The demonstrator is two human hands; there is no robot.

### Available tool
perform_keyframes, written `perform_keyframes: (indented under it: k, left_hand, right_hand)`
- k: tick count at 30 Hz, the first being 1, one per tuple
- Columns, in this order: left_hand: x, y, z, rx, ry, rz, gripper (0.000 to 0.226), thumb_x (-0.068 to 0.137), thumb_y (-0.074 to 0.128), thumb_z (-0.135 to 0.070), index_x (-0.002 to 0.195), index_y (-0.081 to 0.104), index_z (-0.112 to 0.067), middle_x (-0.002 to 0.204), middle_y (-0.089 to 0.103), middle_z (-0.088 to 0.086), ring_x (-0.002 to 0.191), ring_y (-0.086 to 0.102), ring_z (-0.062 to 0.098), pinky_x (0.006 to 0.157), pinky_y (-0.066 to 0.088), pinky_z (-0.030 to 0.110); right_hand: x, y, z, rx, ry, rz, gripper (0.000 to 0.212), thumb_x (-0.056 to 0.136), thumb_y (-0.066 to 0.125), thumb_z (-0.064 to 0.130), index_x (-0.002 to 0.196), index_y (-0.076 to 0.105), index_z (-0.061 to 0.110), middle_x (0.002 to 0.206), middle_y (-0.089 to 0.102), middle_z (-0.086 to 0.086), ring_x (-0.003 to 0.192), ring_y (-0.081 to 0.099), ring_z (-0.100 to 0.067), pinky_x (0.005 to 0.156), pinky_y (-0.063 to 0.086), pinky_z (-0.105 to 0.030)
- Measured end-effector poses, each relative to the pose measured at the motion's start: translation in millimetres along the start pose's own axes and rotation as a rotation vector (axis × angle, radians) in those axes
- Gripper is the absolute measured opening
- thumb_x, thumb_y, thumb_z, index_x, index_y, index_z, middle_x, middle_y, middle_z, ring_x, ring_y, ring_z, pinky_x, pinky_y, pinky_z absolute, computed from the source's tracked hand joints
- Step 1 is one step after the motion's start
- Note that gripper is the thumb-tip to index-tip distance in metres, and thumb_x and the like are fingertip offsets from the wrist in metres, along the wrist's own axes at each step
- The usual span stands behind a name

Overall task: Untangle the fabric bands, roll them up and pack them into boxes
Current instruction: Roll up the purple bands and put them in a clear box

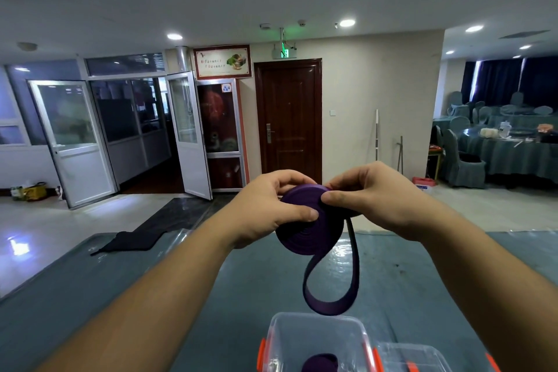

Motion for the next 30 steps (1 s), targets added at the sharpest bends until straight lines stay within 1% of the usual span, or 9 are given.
perform_keyframes:
  k: [5, 10, 13, 18, 21, 24, 26, 28, 30]
  left_hand:
    - [0.6, 0.9, -0.3, -0.021, -0.086, 0.001, 0.020, 0.088, 0.081, -0.021, 0.108, 0.079, -0.017, 0.099, 0.079, 0.009, 0.093, 0.077, 0.024, 0.081, 0.063, 0.035]
    - [0.0, 1.2, 0.7, -0.215, -0.104, -0.087, 0.024, 0.091, 0.076, -0.021, 0.114, 0.078, -0.013, 0.103, 0.079, 0.015, 0.091, 0.077, 0.028, 0.071, 0.060, 0.033]
    - [-1.7, 3.2, 2.3, -0.304, -0.101, -0.131, 0.026, 0.092, 0.075, -0.021, 0.116, 0.076, -0.011, 0.105, 0.079, 0.016, 0.090, 0.076, 0.029, 0.068, 0.060, 0.032]
    - [-1.3, 11.6, 5.4, -0.242, -0.166, -0.035, 0.024, 0.091, 0.076, -0.020, 0.114, 0.077, -0.012, 0.106, 0.078, 0.017, 0.092, 0.075, 0.029, 0.080, 0.061, 0.040]
    - [-1.2, 12.0, 0.9, -0.215, -0.148, -0.030, 0.023, 0.091, 0.077, -0.016, 0.113, 0.077, -0.012, 0.102, 0.079, 0.015, 0.089, 0.076, 0.024, 0.075, 0.062, 0.033]
    - [-1.2, 13.7, 0.3, -0.337, -0.123, -0.065, 0.026, 0.092, 0.074, -0.016, 0.117, 0.076, -0.009, 0.107, 0.078, 0.018, 0.089, 0.075, 0.024, 0.070, 0.061, 0.030]
    - [-1.1, 17.3, 3.2, -0.431, -0.118, -0.085, 0.033, 0.088, 0.074, -0.019, 0.118, 0.075, -0.006, 0.112, 0.076, 0.022, 0.093, 0.073, 0.028, 0.079, 0.061, 0.038]
    - [-0.8, 22.5, 6.5, -0.475, -0.122, -0.095, 0.042, 0.081, 0.076, -0.023, 0.119, 0.075, -0.005, 0.115, 0.075, 0.024, 0.096, 0.072, 0.030, 0.088, 0.059, 0.042]
    - [-1.1, 25.6, 7.4, -0.475, -0.129, -0.093, 0.037, 0.083, 0.077, -0.021, 0.117, 0.075, -0.006, 0.113, 0.076, 0.023, 0.095, 0.072, 0.030, 0.089, 0.058, 0.042]
  right_hand:
    - [-3.8, 1.7, -1.0, -0.024, 0.005, 0.022, 0.015, 0.092, 0.075, 0.021, 0.104, 0.080, 0.015, 0.094, 0.081, -0.006, 0.093, 0.077, -0.022, 0.090, 0.062, -0.036]
    - [-8.4, -1.1, -7.5, 0.242, -0.032, -0.124, 0.018, 0.089, 0.076, 0.014, 0.105, 0.080, 0.009, 0.095, 0.080, -0.013, 0.095, 0.077, -0.031, 0.087, 0.063, -0.037]
    - [-13.5, -2.0, -13.0, 0.326, -0.021, -0.144, 0.018, 0.090, 0.074, 0.011, 0.107, 0.079, 0.007, 0.096, 0.080, -0.015, 0.096, 0.077, -0.033, 0.083, 0.064, -0.033]
    - [-15.2, -1.0, -14.4, 0.291, -0.008, -0.090, 0.015, 0.090, 0.072, 0.008, 0.103, 0.079, 0.006, 0.095, 0.080, -0.016, 0.093, 0.077, -0.030, 0.081, 0.063, -0.030]
    - [-15.1, 0.0, -13.0, 0.322, -0.021, -0.107, 0.017, 0.090, 0.072, 0.008, 0.106, 0.078, 0.004, 0.096, 0.080, -0.016, 0.094, 0.077, -0.031, 0.081, 0.063, -0.030]
    - [-17.6, -2.9, -15.1, 0.348, -0.038, -0.159, 0.020, 0.090, 0.072, 0.011, 0.109, 0.078, 0.006, 0.098, 0.080, -0.015, 0.098, 0.076, -0.034, 0.086, 0.063, -0.036]
    - [-19.4, -4.2, -18.9, 0.390, -0.027, -0.171, 0.020, 0.089, 0.072, 0.012, 0.107, 0.078, 0.005, 0.099, 0.079, -0.017, 0.099, 0.075, -0.037, 0.088, 0.063, -0.040]
    - [-20.4, -6.1, -20.7, 0.400, -0.007, -0.167, 0.017, 0.089, 0.072, 0.010, 0.104, 0.079, 0.005, 0.098, 0.079, -0.018, 0.094, 0.076, -0.035, 0.080, 0.064, -0.035]
    - [-21.4, -7.5, -20.5, 0.392, 0.001, -0.154, 0.015, 0.089, 0.072, 0.008, 0.101, 0.080, 0.005, 0.095, 0.079, -0.019, 0.088, 0.077, -0.029, 0.074, 0.063, -0.029]
Point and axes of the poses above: each hand's wrist, its own x-axis towards the middle knuckle, its own y-axis out of the palm, z = x × y, the point moved 6 cm from there along x, towards the middle knuckle
